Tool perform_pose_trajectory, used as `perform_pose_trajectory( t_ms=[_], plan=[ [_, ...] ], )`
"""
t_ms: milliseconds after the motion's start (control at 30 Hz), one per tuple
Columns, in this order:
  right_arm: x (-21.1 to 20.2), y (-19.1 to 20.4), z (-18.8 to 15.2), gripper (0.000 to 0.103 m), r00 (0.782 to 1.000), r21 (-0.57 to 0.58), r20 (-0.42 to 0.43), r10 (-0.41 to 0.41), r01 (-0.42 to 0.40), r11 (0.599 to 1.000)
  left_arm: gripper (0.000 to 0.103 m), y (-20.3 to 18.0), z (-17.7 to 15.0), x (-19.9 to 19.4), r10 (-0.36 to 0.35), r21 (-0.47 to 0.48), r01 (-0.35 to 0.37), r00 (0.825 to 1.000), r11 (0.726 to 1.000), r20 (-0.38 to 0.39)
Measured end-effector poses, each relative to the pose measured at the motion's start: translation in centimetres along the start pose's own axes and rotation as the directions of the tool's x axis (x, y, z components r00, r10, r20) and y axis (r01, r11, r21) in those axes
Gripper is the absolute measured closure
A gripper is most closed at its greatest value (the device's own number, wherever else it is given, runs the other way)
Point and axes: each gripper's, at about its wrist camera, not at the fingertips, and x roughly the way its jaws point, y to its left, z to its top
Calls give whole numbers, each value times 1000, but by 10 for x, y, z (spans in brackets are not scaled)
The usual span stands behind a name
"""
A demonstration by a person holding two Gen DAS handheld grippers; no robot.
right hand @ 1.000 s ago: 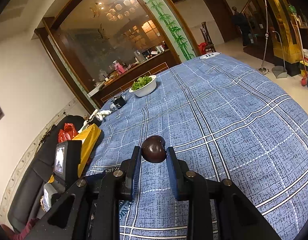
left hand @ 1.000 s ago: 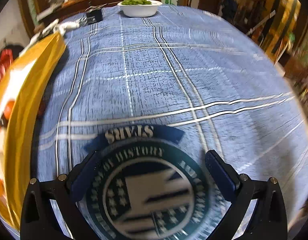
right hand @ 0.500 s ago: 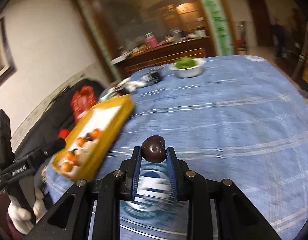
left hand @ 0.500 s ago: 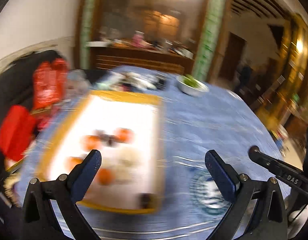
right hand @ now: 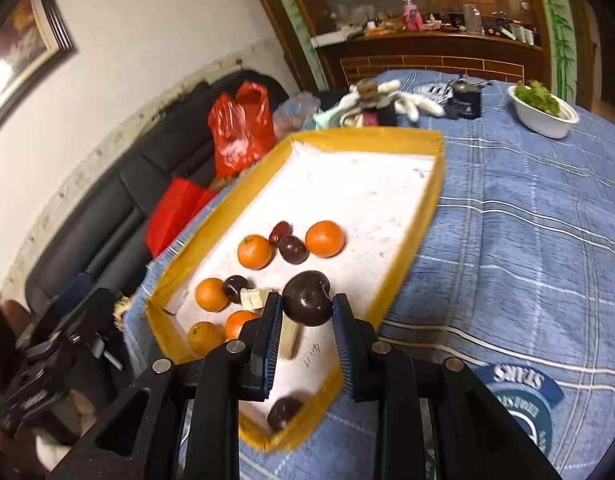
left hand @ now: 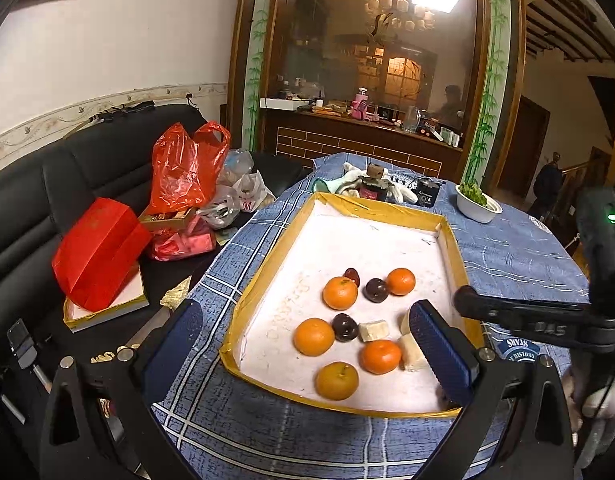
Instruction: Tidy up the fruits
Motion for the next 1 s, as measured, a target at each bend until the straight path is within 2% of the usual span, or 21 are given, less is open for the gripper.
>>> perform_pose_trajectory(
  t_ms=[67,133,200,400,467,533,600,700,1000],
  plan=[
    [9,5,1,72,999,-19,-2,-35,35,999,0,0,0,0,-3,-5,3,1000,1000,-2],
    [8,6,2,50,999,-15,17,-43,43,999,0,3,-2,0,-7,-16,7,1000,1000,-5],
    [2,6,5,41,997,-9,51,-55,56,998,0,7,-2,1,-9,-23,9,1000,1000,-8],
    [-34,7,-1,41,984,-7,142,-104,106,994,0,-2,0,-6,-24,-13,25,1000,1000,7],
    [-47,8,-11,37,976,-1,177,-131,133,991,0,-11,2,-12,-11,4,11,1000,1000,19],
    [-62,6,-24,30,963,14,212,-164,164,986,0,-26,2,-15,36,37,-37,999,999,23],
    [-73,2,-36,28,955,37,233,-183,180,983,0,-39,1,-15,94,70,-94,996,993,11],
    [-81,-5,-48,27,952,71,240,-190,178,981,0,-59,-2,-12,133,100,-129,991,987,-31],
    [-100,-21,-71,24,944,97,248,-219,201,975,0,-99,-8,-25,120,162,-111,992,981,-48]
  ],
)
